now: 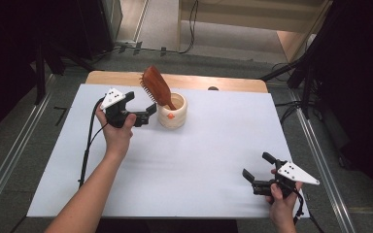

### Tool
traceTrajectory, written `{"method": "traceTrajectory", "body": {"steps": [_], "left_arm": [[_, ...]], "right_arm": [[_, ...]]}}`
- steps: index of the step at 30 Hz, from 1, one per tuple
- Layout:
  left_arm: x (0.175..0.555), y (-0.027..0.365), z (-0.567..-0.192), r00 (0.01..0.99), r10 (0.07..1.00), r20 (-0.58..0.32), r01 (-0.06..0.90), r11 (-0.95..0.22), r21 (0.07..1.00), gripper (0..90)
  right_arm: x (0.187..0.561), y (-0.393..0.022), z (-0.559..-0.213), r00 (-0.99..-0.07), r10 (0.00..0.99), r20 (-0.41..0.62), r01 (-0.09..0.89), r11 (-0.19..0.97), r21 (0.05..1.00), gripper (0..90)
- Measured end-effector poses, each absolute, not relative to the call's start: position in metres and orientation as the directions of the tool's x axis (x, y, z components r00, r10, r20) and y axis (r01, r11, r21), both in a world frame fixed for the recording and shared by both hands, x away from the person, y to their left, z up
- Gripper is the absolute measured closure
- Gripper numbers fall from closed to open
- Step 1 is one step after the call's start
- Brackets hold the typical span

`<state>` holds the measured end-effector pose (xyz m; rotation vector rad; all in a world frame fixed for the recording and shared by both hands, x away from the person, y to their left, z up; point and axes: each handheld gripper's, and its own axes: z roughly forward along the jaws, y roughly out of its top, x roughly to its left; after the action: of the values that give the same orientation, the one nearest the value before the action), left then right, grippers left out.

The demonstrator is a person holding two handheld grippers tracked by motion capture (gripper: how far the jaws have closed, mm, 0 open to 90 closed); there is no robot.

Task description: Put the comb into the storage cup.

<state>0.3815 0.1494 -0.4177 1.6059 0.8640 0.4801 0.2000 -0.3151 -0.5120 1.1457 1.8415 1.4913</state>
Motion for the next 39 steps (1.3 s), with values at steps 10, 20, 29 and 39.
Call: {"method": "traceTrajectory", "body": {"steps": [10,20,29,39], "left_arm": [[0.364,0.163,-0.420,0.637,0.757,-0.146,0.256,-0.029,0.966,0.0],[0.345,0.172,-0.420,0.639,0.759,-0.121,0.236,-0.043,0.971,0.0],[0.330,0.185,-0.424,0.633,0.764,-0.122,0.233,-0.038,0.972,0.0],[0.311,0.200,-0.428,0.628,0.769,-0.121,0.228,-0.033,0.973,0.0]], "right_arm": [[0.200,-0.315,-0.512,-0.519,0.847,0.115,0.292,0.049,0.955,0.0],[0.200,-0.314,-0.512,-0.517,0.848,0.118,0.297,0.048,0.954,0.0],[0.201,-0.314,-0.512,-0.515,0.850,0.115,0.297,0.051,0.953,0.0],[0.200,-0.313,-0.512,-0.514,0.851,0.108,0.296,0.057,0.953,0.0]]}}
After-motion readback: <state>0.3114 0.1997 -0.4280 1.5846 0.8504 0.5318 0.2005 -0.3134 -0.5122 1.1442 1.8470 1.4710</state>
